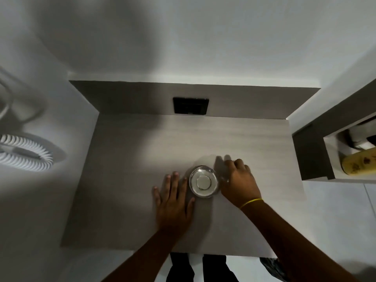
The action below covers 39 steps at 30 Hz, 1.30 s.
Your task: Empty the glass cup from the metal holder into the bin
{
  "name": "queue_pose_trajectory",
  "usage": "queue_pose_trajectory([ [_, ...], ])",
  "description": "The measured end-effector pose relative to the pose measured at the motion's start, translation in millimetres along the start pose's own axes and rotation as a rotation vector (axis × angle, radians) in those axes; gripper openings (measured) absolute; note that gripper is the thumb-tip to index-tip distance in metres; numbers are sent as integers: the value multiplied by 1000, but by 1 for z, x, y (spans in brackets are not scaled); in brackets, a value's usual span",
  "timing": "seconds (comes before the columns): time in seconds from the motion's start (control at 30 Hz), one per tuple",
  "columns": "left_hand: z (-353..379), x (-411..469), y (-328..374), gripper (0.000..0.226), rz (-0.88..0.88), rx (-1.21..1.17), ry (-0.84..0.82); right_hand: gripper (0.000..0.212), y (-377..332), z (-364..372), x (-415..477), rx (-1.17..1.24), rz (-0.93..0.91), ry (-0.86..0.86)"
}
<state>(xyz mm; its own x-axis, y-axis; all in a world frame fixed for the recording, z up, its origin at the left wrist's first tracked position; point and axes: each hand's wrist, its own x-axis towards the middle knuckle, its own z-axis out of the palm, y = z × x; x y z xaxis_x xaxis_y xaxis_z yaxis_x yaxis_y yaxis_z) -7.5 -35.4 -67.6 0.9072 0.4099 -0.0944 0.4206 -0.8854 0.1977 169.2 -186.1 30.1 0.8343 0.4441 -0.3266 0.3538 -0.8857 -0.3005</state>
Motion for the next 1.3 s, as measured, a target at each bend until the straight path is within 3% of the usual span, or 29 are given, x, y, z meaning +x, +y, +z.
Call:
queue_pose_trajectory([
  [0.17,1,0,0,71,-7,-4,24,85,24,12,-30,-115,84,-137],
  [0.47,6,0,-2,72,0,-8,31,104,10,-6,-25,-69,133,-98],
  [0.63,8,0,-2,73,5,-4,21,103,-28,-11,-16,-11,14,-16],
  [0.8,4,0,-1,73,10,-19,7,97,-65,7,-10,-92,-77,-75],
  [1.3,6,1,-4,72,4,-31,-47,85,-70,34,-7,-201,-136,-20],
])
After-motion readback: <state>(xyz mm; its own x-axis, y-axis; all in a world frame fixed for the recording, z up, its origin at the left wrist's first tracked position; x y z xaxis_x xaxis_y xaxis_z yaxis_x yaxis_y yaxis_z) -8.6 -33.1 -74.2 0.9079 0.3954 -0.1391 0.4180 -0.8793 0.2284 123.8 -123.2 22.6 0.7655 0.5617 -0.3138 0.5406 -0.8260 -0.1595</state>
